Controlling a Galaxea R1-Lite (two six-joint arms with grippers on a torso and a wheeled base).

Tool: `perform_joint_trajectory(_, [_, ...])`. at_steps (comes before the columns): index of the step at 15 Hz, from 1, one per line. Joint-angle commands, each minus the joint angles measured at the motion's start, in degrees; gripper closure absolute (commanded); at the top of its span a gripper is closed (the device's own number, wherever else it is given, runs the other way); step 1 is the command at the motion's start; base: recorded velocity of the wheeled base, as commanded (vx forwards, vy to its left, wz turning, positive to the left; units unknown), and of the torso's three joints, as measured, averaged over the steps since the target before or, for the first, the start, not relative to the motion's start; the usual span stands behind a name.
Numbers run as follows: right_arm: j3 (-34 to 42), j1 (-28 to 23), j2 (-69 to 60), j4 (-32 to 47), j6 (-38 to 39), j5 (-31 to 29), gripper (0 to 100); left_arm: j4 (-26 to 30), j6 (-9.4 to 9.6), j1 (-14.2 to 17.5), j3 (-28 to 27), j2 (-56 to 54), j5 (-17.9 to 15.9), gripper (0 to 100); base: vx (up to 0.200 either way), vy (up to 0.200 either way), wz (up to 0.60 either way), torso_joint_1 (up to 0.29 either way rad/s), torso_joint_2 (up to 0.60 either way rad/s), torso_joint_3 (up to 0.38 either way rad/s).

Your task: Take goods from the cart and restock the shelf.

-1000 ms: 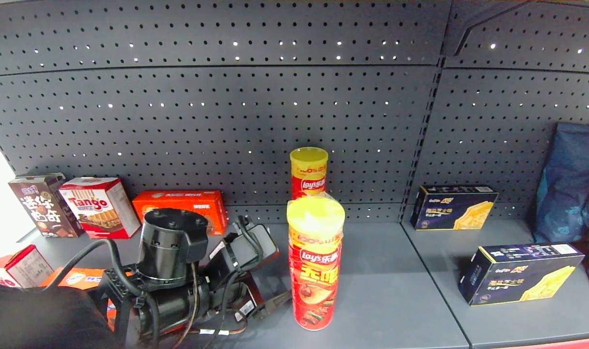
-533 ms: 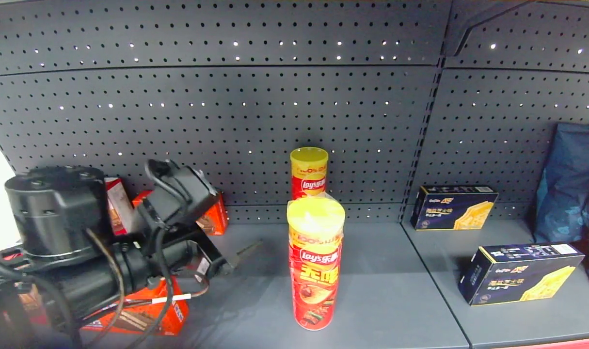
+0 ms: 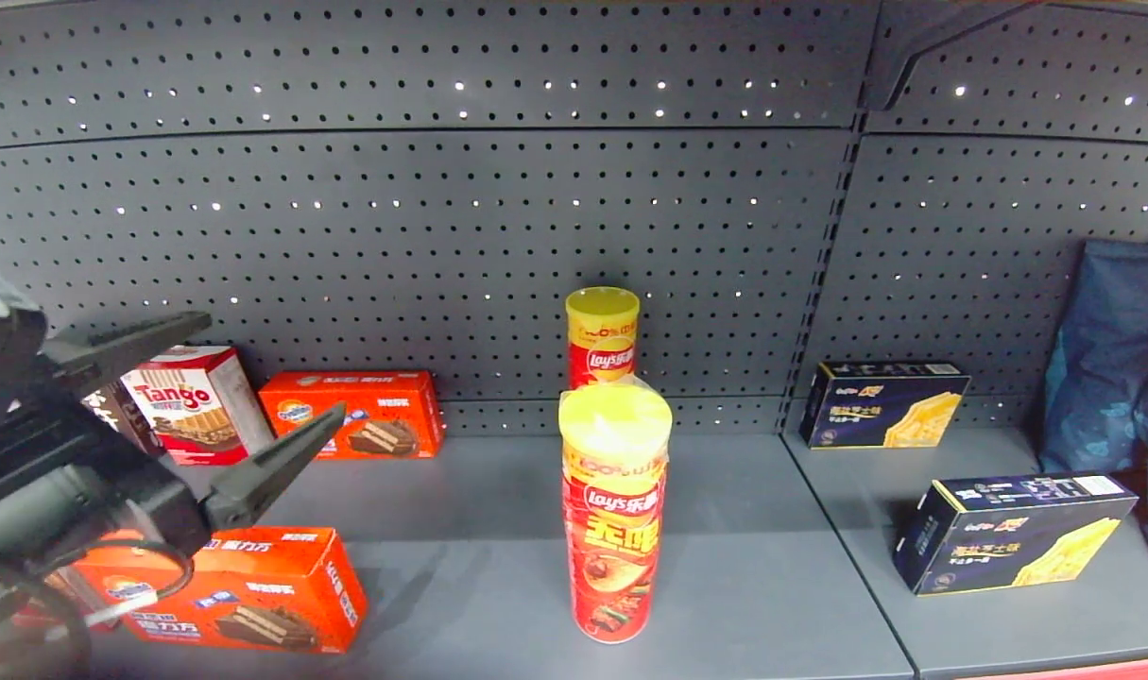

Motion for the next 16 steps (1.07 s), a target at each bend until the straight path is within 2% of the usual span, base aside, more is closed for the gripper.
perform_joint_trajectory(1, [0.17, -3.03, 0.06, -0.5, 2.76, -1.61, 0, 0.0, -0.16, 0.69, 4.95, -7.34, 0.95, 0, 0.0, 0.0, 0.0, 0.0, 0.0, 0.0])
perform_joint_trajectory(2, [0.17, -3.12, 0.06, -0.76, 2.67, -2.05, 0, 0.0, -0.25, 0.69, 5.48, -8.04, 1.56, 0, 0.0, 0.0, 0.0, 0.0, 0.0, 0.0])
perform_joint_trajectory(3, [0.17, -4.61, 0.06, -0.5, 2.67, -5.3, 0, 0.09, -1.21, 0.69, 5.48, -9.27, 2.88, 0, 0.0, 0.0, 0.0, 0.0, 0.0, 0.0])
perform_joint_trajectory(5, [0.26, -12.17, -1.61, -0.67, 2.67, -8.56, 0, 0.17, -1.74, 0.69, 5.92, -11.38, 5.87, 0, 0.0, 0.0, 0.0, 0.0, 0.0, 0.0])
perform_joint_trajectory(6, [0.26, -15.86, -3.89, -0.5, 2.58, -8.03, 0, 0.17, -1.74, 0.69, 7.24, -12.7, 6.66, 0, 0.0, 0.0, 0.0, 0.0, 0.0, 0.0])
perform_joint_trajectory(7, [0.17, -16.92, -5.21, -0.5, 2.58, -6.01, 0, 0.17, -1.74, 0.69, 7.94, -13.58, 6.75, 0, 0.0, 0.0, 0.0, 0.0, 0.0, 0.0])
perform_joint_trajectory(8, [0.26, -15.25, -5.47, -0.41, 2.4, 3.57, 0, 0.17, -1.74, 0.69, 9.52, -15.6, 6.84, 0, 0.0, 0.0, 0.0, 0.0, 0.0, 0.0])
perform_joint_trajectory(9, [0.26, -15.16, -5.47, -0.5, 1.35, 8.23, 0, 0.26, -1.74, 0.69, 10.4, -17.27, 6.92, 0, 0.0, 0.0, 0.0, 0.0, 0.0, 0.0])
perform_joint_trajectory(10, [0.17, -15.16, -5.47, -0.32, 1.35, 6.3, 0, 0.35, -1.57, 0.69, 10.93, -19.2, 7.28, 0, 0.0, 0.0, 0.0, 0.0, 0.0, 0.0])
perform_joint_trajectory(11, [0.17, -15.43, -5.47, -0.06, 1.35, 1.2, 0, 0.53, -1.57, 0.69, 11.45, -20.61, 8.33, 0, 0.0, 0.0, 0.0, 0.0, 0.0, 0.0])
perform_joint_trajectory(12, [0.34, -15.51, -5.47, -0.5, 1.44, -6.01, 0, 2.11, -1.57, 0.69, 12.25, -22.98, 9.74, 0, 0.0, 0.0, 0.0, 0.0, 0.0, 0.0])
perform_joint_trajectory(13, [0.52, -15.51, -5.47, -0.59, 2.05, -9.08, 0, 4.57, -1.48, 0.69, 13.3, -26.32, 10.97, 0, 0.0, 0.0, 0.0, 0.0, 0.0, 0.0])
perform_joint_trajectory(14, [0.61, -15.51, -5.47, -0.94, 2.76, -9.61, 0, 6.24, -1.39, 0.69, 13.92, -28.26, 11.23, 0, 0.0, 0.0, 0.0, 0.0, 0.0, 0.0])
perform_joint_trajectory(16, [1.14, -15.51, -5.47, -1.82, 4.07, -9.52, 0, 20.57, -1.65, 0.78, 17.08, -43.02, 12.99, 0, 0.0, 0.0, 0.0, 0.0, 0.0, 0.0])
